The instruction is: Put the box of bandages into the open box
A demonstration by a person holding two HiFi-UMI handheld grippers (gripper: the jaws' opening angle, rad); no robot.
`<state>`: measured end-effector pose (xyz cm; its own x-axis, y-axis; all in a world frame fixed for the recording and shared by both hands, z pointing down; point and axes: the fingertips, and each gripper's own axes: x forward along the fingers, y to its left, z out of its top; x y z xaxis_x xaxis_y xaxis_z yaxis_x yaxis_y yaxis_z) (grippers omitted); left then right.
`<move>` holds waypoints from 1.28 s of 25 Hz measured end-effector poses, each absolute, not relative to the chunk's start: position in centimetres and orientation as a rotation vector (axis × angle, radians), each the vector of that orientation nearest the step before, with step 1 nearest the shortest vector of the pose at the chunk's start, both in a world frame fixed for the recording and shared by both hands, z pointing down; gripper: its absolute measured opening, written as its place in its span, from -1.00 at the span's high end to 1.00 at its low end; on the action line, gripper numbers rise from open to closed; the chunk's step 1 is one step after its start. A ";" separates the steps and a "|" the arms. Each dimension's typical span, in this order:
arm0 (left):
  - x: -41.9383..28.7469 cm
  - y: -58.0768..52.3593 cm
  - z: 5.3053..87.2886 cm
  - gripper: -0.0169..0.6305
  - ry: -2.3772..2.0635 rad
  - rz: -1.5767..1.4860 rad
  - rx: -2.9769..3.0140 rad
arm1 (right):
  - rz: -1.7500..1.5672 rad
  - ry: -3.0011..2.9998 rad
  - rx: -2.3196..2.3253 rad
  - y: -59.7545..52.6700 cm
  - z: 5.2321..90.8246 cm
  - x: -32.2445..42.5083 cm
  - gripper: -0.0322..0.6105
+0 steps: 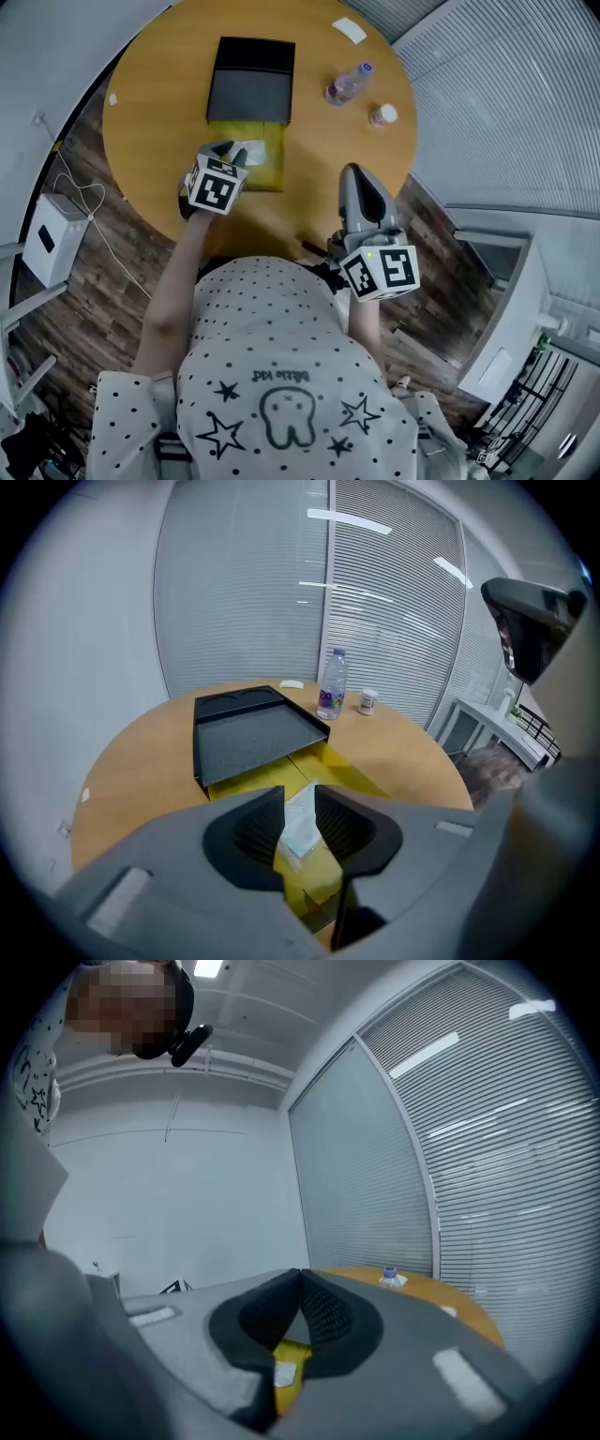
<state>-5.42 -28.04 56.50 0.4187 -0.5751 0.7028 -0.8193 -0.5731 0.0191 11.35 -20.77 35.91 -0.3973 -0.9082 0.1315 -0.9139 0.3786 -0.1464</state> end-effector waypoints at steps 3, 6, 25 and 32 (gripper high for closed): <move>-5.6 -28.3 55.9 0.63 -1.223 0.919 2.324 | 0.287 -2.601 1.689 -21.0 35.6 10.9 0.89; -5.7 -28.5 55.2 0.67 -1.247 0.898 2.328 | 0.278 -2.615 1.667 -21.3 35.6 10.4 0.89; -7.2 -29.1 47.9 0.91 -1.466 0.646 2.461 | 0.220 -2.678 1.554 -20.7 35.0 7.2 0.89; -7.1 -28.9 42.8 0.92 -1.536 0.497 2.558 | 0.216 -2.674 1.541 -20.1 35.0 6.7 0.89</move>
<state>-7.07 -28.91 42.75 0.4324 -0.8366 0.3362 -0.8750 -0.4795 -0.0677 6.71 -20.15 35.04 -0.5033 -0.8570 0.1108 -0.8637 0.4947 -0.0970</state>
